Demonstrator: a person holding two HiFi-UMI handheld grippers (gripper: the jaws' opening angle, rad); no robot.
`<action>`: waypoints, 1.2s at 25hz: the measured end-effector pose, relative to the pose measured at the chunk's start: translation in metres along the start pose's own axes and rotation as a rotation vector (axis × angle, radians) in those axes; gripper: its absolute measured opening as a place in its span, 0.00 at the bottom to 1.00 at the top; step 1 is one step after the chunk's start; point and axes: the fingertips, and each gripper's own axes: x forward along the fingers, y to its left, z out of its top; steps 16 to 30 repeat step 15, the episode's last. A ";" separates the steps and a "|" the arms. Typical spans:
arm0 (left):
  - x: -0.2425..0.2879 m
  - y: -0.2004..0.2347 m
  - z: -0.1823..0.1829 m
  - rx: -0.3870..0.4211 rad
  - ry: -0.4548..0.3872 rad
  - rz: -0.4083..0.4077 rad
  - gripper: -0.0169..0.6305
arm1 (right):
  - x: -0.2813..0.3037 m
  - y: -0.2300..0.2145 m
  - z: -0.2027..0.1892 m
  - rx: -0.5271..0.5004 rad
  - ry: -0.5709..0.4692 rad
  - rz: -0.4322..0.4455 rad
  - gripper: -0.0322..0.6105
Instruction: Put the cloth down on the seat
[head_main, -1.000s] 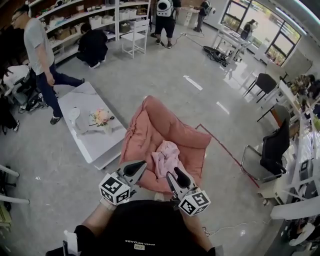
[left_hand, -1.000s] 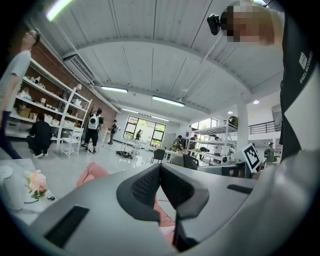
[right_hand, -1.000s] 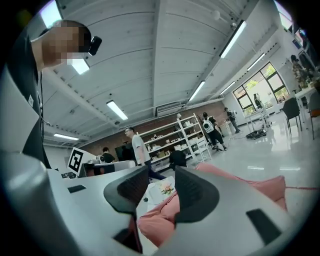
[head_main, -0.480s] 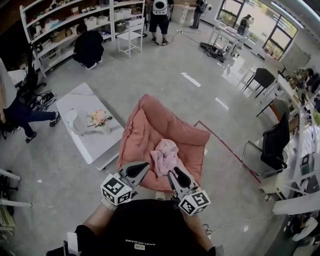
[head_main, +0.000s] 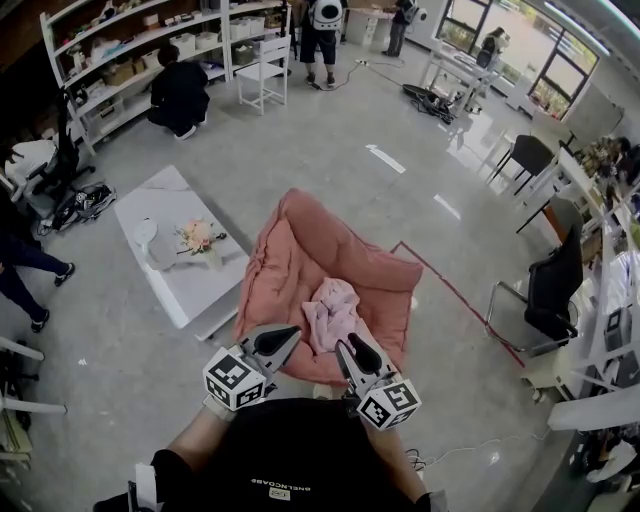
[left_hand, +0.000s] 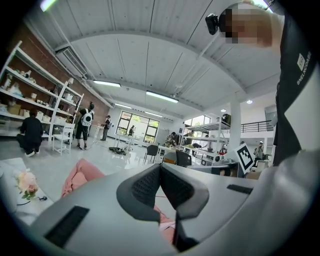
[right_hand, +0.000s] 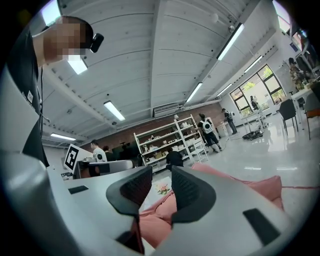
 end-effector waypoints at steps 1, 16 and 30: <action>-0.002 0.001 -0.001 0.000 0.000 -0.001 0.05 | 0.001 0.002 -0.002 0.005 0.000 0.000 0.26; 0.005 -0.006 -0.001 0.007 0.012 -0.009 0.05 | 0.001 -0.008 0.001 0.029 0.011 0.007 0.27; 0.005 -0.006 -0.001 0.007 0.012 -0.009 0.05 | 0.001 -0.008 0.001 0.029 0.011 0.007 0.27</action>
